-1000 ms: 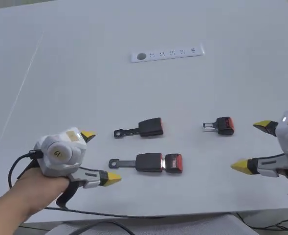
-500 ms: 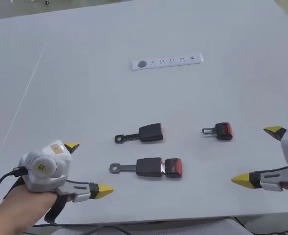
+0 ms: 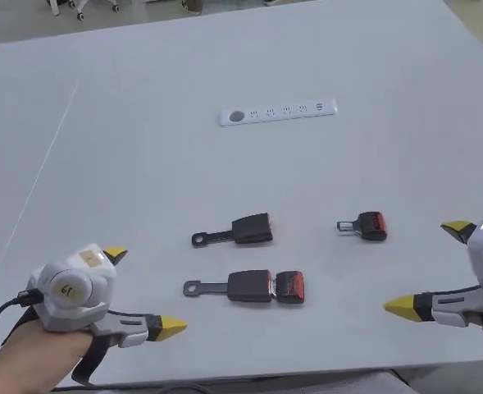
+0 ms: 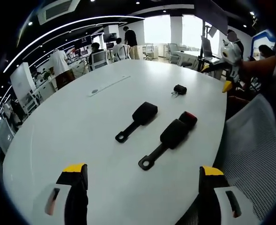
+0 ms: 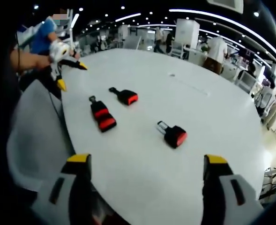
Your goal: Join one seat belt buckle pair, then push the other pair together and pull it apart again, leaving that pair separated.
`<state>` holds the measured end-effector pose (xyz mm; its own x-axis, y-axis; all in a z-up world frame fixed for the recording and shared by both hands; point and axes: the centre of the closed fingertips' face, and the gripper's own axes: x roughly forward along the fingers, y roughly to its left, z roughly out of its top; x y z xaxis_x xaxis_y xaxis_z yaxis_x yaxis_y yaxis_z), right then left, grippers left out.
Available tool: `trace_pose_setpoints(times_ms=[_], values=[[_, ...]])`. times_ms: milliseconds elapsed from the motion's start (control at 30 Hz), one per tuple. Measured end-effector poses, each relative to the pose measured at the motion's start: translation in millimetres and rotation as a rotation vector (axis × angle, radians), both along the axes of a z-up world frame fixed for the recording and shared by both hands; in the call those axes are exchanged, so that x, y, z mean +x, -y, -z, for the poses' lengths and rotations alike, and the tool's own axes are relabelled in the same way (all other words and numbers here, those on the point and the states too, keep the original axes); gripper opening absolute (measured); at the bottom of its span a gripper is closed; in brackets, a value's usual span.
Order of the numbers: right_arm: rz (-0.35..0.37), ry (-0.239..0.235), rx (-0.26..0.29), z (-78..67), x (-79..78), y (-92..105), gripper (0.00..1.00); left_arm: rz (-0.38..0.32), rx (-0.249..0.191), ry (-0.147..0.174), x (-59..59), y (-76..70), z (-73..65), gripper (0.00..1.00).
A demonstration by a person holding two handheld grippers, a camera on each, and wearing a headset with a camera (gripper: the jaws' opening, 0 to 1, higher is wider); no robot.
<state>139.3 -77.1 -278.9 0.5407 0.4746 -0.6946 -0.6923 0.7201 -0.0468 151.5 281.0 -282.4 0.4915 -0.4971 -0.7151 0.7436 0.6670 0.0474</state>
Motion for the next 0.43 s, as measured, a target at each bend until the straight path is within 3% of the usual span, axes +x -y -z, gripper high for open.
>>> trace_pose_setpoints(times_ms=[433], values=[[0.023, -0.005, 0.016, 0.7, -6.1, 0.8, 1.00, -0.015, -0.006, 0.000, -3.7, -4.2, -1.5, 1.00]])
